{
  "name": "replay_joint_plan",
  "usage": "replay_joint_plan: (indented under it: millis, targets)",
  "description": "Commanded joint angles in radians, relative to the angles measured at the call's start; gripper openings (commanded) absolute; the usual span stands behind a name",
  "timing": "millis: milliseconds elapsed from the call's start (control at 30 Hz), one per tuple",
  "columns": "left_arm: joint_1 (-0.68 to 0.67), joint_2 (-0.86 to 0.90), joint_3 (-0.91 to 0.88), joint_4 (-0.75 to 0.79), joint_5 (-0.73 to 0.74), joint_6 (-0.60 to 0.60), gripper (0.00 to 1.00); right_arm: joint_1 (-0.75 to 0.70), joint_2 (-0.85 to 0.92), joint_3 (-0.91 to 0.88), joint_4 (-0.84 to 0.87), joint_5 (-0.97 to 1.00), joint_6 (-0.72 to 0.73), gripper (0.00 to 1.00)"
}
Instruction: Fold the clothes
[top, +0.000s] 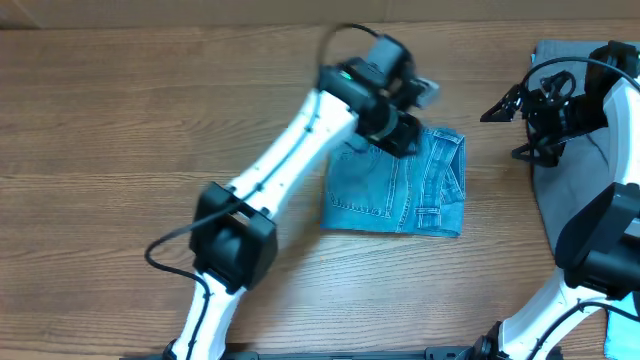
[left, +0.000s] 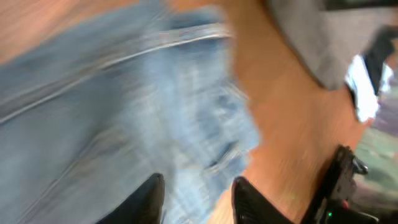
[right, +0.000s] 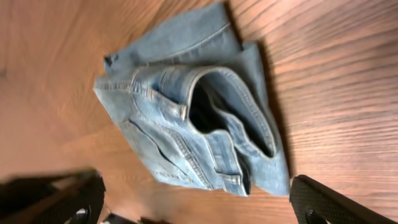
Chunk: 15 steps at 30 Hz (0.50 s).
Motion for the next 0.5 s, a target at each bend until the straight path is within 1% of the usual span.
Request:
replay_joint_plan:
  millis: [0,33,67,100,133,200,267,333,400,467]
  targets:
    - [0.177,0.001,0.039,-0.090,-0.065,-0.042,0.20,0.074,-0.015,0.018,-0.019,-0.022,-0.062,0.76]
    - [0.215,0.005,0.032,-0.105,-0.082,-0.041,0.14,0.108,-0.014,0.013,-0.014,-0.031,-0.079,0.56]
    - [0.236,0.009,0.024,-0.107,-0.084,-0.040,0.11,0.135,-0.014,0.009,-0.003,-0.030,-0.080,0.44]
    - [0.254,0.018,0.020,-0.106,-0.082,-0.040,0.09,0.177,-0.014,0.002,0.023,-0.030,-0.078,0.34]
    - [0.264,0.030,0.019,-0.106,-0.082,-0.040,0.04,0.218,-0.014,-0.004,0.047,-0.030,-0.074,0.28]
    - [0.267,0.055,0.019,-0.100,-0.074,-0.040,0.04,0.285,-0.014,-0.027,0.098,-0.026,-0.041,0.22]
    - [0.259,0.086,0.019,-0.085,-0.042,-0.036,0.04,0.354,-0.014,-0.084,0.175,0.030,0.045,0.17]
    - [0.245,0.116,0.019,-0.067,0.010,-0.012,0.04,0.393,-0.014,-0.149,0.250,0.045,0.093,0.16]
    - [0.230,0.142,0.019,-0.045,0.020,-0.010,0.04,0.417,-0.014,-0.231,0.339,0.046,0.128,0.15]
    - [0.220,0.163,0.019,-0.028,0.020,-0.010,0.04,0.417,-0.013,-0.289,0.390,0.055,0.163,0.14]
